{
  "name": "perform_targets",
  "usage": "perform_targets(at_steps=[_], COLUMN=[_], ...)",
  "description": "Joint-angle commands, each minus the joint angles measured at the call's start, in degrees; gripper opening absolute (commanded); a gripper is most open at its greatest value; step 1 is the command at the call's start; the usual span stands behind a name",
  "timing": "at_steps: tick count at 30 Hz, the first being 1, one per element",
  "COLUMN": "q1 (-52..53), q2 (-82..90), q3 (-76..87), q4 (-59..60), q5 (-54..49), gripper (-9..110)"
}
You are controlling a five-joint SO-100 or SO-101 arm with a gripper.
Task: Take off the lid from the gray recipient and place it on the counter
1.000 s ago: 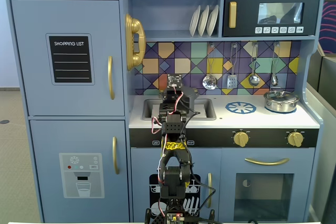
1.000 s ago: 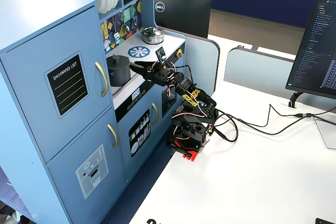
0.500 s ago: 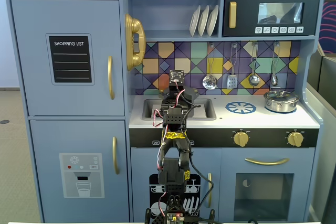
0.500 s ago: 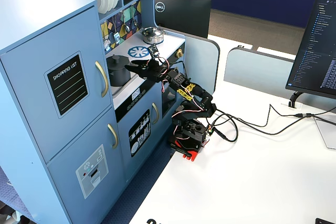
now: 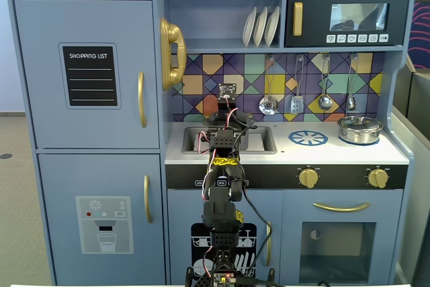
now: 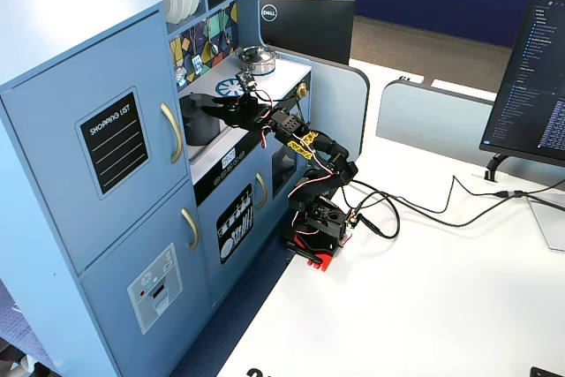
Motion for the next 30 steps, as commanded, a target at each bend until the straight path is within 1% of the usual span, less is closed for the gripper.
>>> perform_targets(at_steps=[1,21,23,25,30], q1=[-0.53,-1.14,-1.49,-1.76,-2.20], q2=[-2.72,-21.71,-22.76,-23.03,-20.04], q3=[-5.10,-15.12,-16.08,-16.44,-16.79], q4=[-2.81,-11.69,-12.22,-12.83,-13.10], q5=[-0.70,-0.53,-0.97,-1.58,-2.46], gripper=[11,10,7,0,0])
